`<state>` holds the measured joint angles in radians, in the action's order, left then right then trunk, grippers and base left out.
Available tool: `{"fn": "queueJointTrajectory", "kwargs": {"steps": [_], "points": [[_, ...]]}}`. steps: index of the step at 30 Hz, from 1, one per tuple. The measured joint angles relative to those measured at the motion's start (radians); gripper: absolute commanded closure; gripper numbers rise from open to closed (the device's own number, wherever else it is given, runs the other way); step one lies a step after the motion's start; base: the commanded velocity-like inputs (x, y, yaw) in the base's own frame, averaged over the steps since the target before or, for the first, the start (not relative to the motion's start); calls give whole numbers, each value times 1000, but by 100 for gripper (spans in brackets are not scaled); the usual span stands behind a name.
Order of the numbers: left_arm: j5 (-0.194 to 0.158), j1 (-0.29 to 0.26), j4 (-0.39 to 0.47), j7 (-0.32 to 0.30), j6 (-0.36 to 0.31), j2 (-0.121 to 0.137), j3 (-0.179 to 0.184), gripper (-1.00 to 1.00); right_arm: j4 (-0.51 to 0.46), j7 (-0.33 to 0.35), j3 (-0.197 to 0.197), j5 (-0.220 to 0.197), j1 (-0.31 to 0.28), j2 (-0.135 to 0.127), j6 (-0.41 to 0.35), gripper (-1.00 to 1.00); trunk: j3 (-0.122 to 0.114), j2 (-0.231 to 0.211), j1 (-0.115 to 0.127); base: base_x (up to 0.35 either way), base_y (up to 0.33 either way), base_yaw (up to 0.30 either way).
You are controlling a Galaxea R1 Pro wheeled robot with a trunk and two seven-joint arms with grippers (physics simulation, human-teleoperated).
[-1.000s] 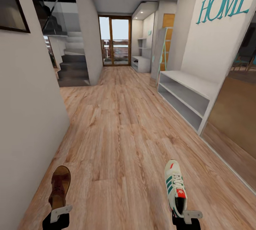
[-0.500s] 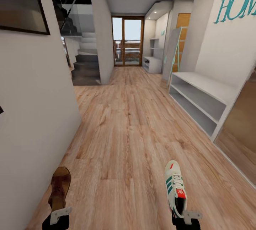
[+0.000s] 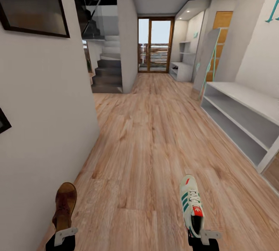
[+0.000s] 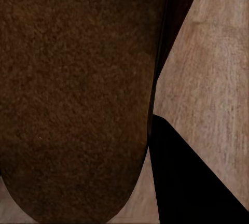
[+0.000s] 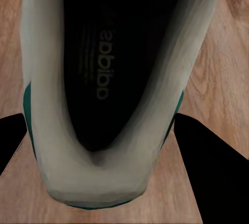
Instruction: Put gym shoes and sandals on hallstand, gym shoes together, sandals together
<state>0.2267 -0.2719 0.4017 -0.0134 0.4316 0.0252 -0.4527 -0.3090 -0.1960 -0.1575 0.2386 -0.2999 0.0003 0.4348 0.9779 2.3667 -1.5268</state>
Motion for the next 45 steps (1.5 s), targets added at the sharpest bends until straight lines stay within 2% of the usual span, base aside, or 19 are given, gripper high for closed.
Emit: {"fn": "queueJointTrajectory", "kwargs": {"steps": [2,4,7,9,19,40,45], "points": [[1,0,-2,0,0,0,0,100,1,0,1,1,0,-1,0,100,0,0,0,169,0,6],[11,12,-14,-15,11,-11,17,100,13,-2,5,6,12,10,10,100,0,0,0,0,0,0],[6,29,-32,-24,10,-9,9,100,30,-1,5,6,9,24,13,100,0,0,-1,0,0,0],[-9,38,-44,-16,11,-3,-6,100,42,0,4,4,3,21,3,100,0,0,-1,0,0,0],[-14,41,-86,5,14,3,-9,100,100,-1,5,2,0,20,0,100,0,0,0,37,0,0],[-13,41,-86,5,14,4,-9,100,118,-3,4,1,0,22,5,100,0,0,0,324,0,-1],[-13,41,-87,5,15,4,-9,100,118,-3,3,1,0,18,6,100,-3,0,0,339,0,-135]]}}
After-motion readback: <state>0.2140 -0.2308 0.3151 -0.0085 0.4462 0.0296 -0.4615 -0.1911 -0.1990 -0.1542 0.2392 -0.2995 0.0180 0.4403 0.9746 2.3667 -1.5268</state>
